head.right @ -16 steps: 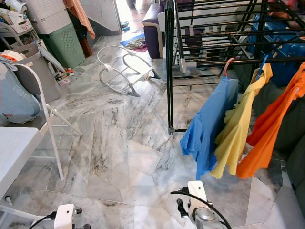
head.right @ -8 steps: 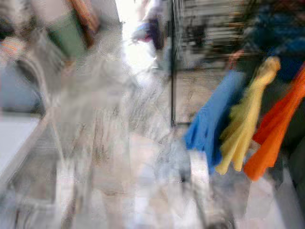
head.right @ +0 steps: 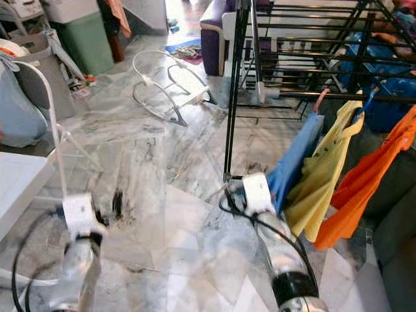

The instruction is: Hang hanger

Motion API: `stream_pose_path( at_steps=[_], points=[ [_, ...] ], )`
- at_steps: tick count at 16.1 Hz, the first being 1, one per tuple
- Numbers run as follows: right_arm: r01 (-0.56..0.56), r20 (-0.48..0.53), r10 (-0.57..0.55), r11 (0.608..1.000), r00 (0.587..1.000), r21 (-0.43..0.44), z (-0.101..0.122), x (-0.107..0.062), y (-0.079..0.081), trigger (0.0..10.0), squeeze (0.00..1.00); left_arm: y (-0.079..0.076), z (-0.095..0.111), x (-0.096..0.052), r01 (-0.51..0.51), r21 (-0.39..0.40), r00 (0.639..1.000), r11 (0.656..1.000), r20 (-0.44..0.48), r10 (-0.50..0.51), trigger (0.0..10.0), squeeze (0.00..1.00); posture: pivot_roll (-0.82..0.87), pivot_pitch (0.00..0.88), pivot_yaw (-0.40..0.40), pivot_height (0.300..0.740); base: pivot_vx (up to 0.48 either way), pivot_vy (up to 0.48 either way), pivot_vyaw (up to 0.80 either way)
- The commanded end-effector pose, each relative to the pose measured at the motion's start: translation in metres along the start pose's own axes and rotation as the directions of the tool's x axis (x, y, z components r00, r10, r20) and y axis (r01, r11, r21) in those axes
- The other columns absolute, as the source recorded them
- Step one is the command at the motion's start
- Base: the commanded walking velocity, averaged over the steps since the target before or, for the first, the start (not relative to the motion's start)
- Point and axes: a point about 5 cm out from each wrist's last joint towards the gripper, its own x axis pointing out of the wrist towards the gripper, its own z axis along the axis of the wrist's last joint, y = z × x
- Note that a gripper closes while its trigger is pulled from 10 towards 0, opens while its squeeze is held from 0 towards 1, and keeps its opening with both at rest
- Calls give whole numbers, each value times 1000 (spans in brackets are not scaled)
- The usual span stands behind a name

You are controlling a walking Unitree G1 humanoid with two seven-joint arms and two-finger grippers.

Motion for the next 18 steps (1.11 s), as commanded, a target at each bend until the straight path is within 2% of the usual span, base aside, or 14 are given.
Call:
stream_pose_path(
  at_steps=[1, 2, 3, 4, 5, 7, 8, 10, 12, 16, 18],
  points=[
    [46, -1, -46, 998, 999, 34, 2, -3, -8, 10000, 0, 5, 9, -1, 8, 45, 1000, 999, 29, -10, 10000, 0, -138, 0, 21, 740, 0, 0, 0],
    [56, -4, -56, 998, 998, 40, 1, -4, -9, 10000, 0, 5, 11, -2, 14, 51, 999, 999, 37, -16, 10000, 0, -138, 0, 21, 740, 0, 0, 0],
    [114, -3, -114, 993, 993, -16, -1, -13, -19, 10000, 0, 7, 19, -10, 53, 63, 997, 997, 55, -56, 10000, 0, -138, 0, 30, 740, 0, 0, 0],
    [138, -33, -138, 990, 990, -9, -4, -19, -25, 10000, 0, 8, 21, -17, 71, 68, 996, 995, 58, -75, 10000, 0, -141, 0, 39, 740, 0, 0, 0],
    [188, -20, -190, 980, 982, -71, -4, -29, -34, 10000, 0, 8, 18, -27, 71, 62, 997, 996, 37, -74, 10000, 0, -147, 0, 50, 740, 0, 0, 0],
    [235, -5, -236, 971, 972, -48, -5, -36, -41, 10000, 0, 9, 10, -37, 61, 47, 998, 997, 1, -61, 10000, 0, -156, 0, 56, 740, 0, 0, 0],
    [283, -16, -283, 959, 959, -26, -7, -41, -45, 10000, 0, 7, 0, -45, 47, 3, 998, 999, -37, -47, 10000, 0, -156, 0, 56, 740, 0, 0, 0],
    [281, -13, -281, 960, 960, -16, -3, -41, -43, 10000, 0, 2, 1, -46, 55, -17, 998, 998, -39, -55, 10000, 0, -157, 0, 52, 740, 0, 0, 0],
    [273, 4, -273, 962, 962, -10, 5, -37, -37, 10000, 0, -9, 8, -42, 112, -14, 994, 994, -17, -112, 10000, 0, -154, 0, 50, 740, 371, 0, 0],
    [281, 16, -282, 959, 959, 22, 12, -33, -34, 10000, 0, -9, 13, -34, 130, -19, 991, 991, -8, -131, 10000, 0, -154, 0, 54, 740, 408, 0, 0],
    [282, 8, -283, 959, 959, 17, 11, -32, -33, 10000, 0, -12, 13, -32, 140, -26, 990, 990, -13, -140, 10000, 0, -153, 0, 56, 740, 407, 0, -491]
  ],
)
